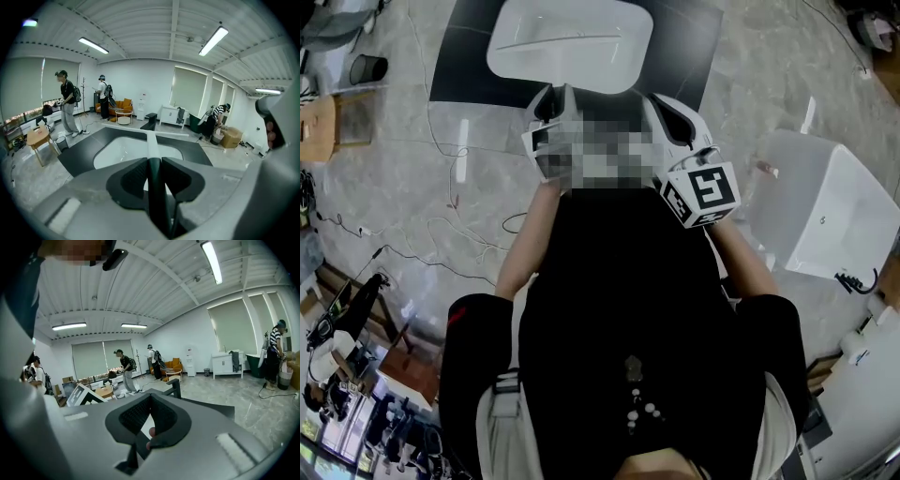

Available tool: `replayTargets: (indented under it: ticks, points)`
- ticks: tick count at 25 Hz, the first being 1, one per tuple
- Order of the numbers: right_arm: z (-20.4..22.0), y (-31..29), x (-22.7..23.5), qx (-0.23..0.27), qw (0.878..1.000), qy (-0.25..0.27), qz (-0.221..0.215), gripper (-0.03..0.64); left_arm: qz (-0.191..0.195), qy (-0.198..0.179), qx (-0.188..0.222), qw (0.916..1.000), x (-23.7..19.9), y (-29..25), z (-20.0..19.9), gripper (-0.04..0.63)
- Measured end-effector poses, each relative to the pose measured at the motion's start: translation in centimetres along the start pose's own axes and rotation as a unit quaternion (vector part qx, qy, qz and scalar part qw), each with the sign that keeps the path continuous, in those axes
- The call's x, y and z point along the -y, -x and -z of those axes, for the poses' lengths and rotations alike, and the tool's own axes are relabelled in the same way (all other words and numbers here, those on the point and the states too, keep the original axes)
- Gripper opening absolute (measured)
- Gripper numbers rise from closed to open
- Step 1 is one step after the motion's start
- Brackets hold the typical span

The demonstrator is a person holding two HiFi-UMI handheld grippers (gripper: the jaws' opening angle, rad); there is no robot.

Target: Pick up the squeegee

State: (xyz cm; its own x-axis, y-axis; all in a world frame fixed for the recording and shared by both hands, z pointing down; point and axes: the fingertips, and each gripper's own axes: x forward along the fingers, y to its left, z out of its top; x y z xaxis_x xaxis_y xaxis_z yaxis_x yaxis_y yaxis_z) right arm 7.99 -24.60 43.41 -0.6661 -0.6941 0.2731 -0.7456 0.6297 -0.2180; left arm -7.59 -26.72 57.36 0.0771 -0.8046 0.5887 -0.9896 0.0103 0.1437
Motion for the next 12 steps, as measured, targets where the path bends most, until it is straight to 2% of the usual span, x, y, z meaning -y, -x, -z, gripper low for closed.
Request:
replayTargets:
  ticks: [12]
  points:
    - [-2.9,2.3,-0.3,0.043,0.999,0.03,-0.015,0.003,0.001,-0.018,0.08,0.9966,2.3,4.9,-5.2,0.107]
